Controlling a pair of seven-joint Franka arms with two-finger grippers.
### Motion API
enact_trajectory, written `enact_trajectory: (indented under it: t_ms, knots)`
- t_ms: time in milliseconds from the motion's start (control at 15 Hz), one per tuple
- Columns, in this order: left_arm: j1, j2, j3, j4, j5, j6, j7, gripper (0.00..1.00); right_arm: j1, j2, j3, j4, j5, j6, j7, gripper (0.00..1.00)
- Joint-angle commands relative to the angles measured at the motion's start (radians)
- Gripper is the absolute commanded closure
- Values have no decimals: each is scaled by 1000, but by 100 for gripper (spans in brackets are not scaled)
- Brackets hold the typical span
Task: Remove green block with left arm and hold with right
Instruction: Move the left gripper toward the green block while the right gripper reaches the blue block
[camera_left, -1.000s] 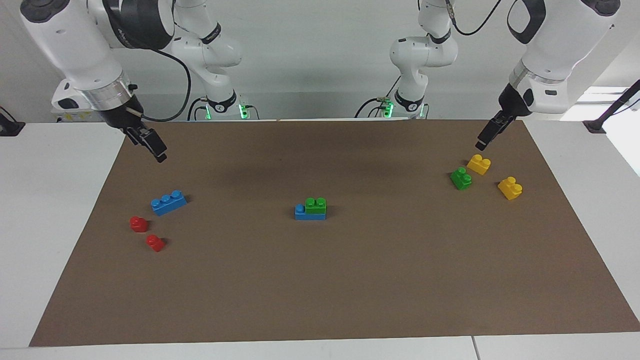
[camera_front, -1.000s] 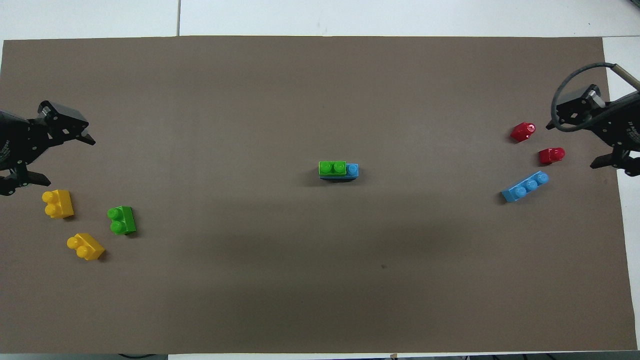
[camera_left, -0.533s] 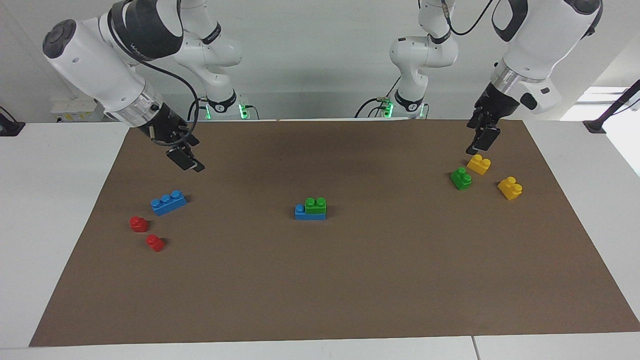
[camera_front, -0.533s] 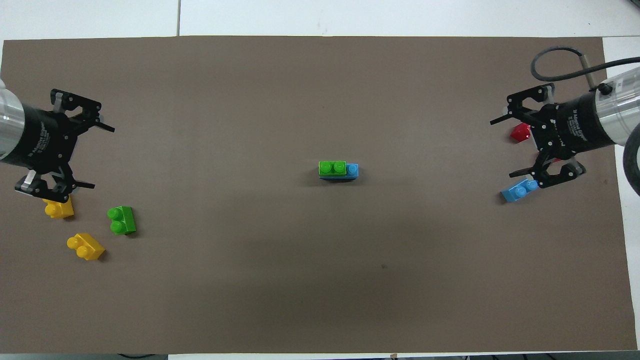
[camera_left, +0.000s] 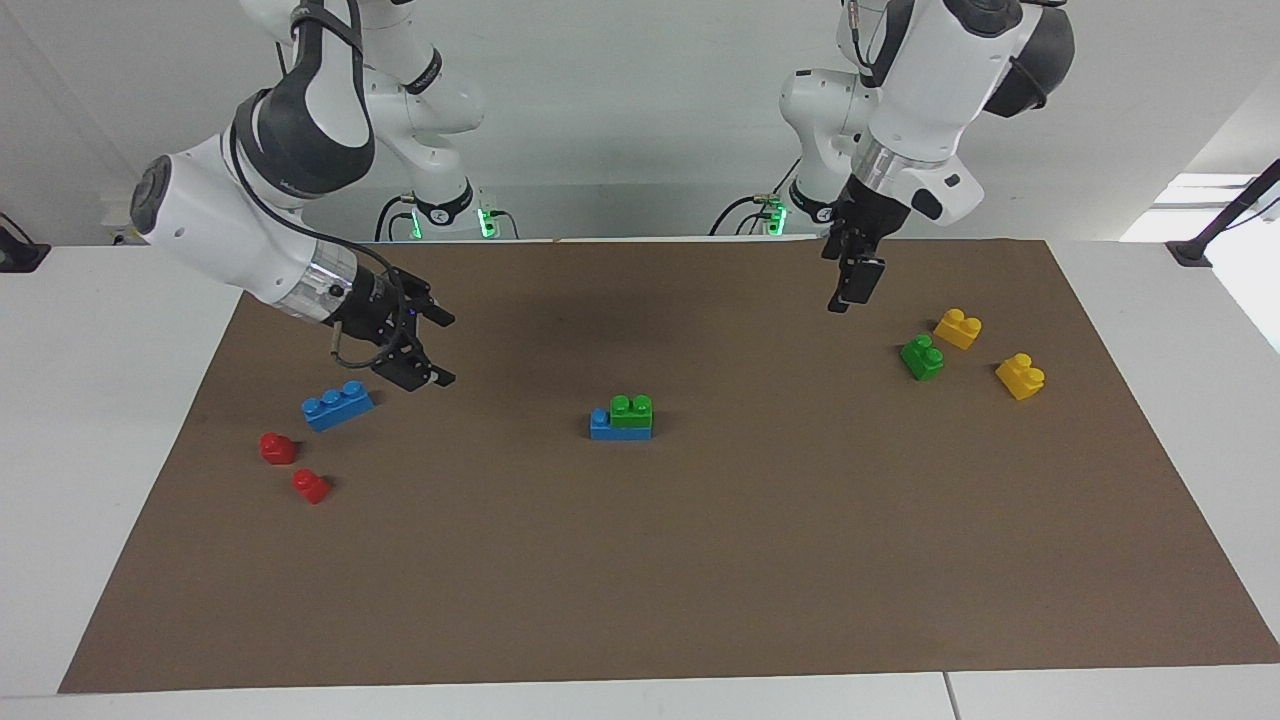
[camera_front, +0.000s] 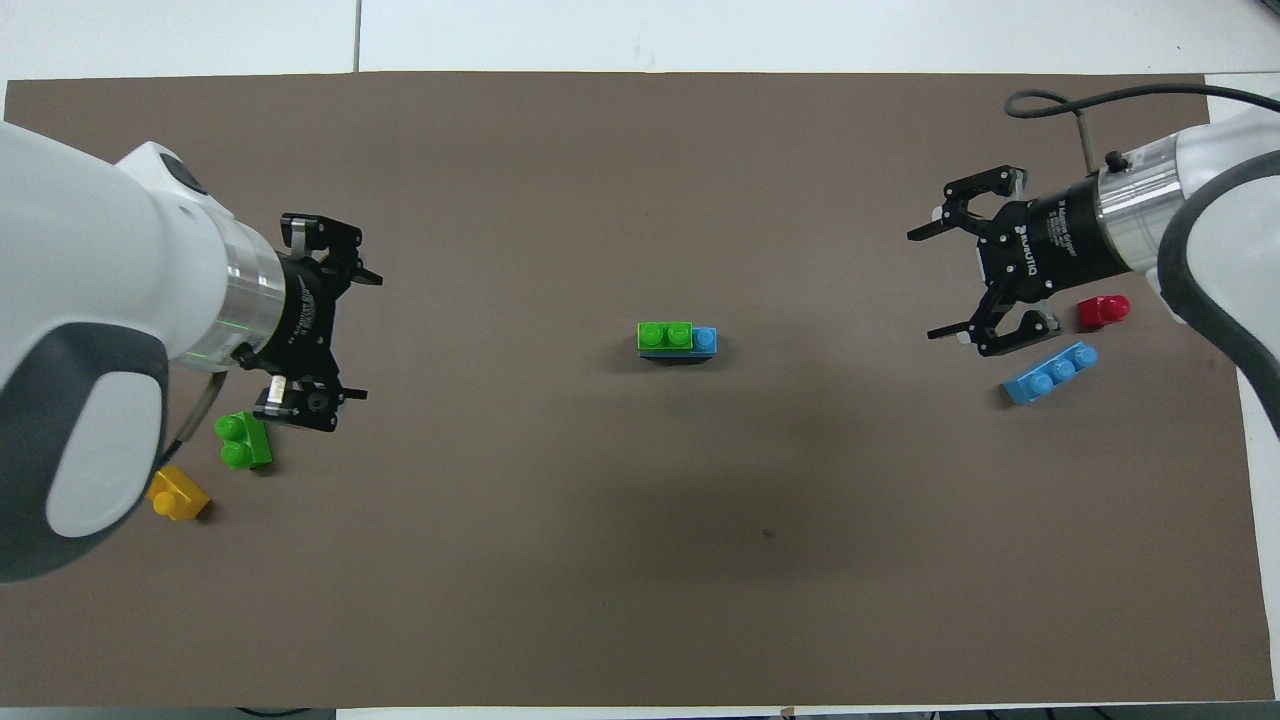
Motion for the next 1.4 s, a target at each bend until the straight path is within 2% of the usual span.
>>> enact_trajectory:
  t_ms: [0, 267, 800, 1000, 1333]
  knots:
    - [-59, -56, 17, -97, -18, 81, -105, 0, 44, -2, 3, -58, 23, 88, 46, 3]
    - [-132, -35, 17, -129, -18, 149, -212, 0, 96, 20, 3, -108, 54, 183, 45, 3]
    - [-226, 116, 17, -106, -18, 282, -373, 0, 213, 29, 3, -253, 91, 420, 46, 3]
    - [-253, 181, 17, -62, -18, 293, -401, 0, 230, 54, 3, -258, 97, 432, 43, 3]
    - [-270, 263, 18, -3, -16, 322, -476, 0, 279, 106, 4, -258, 134, 530, 45, 3]
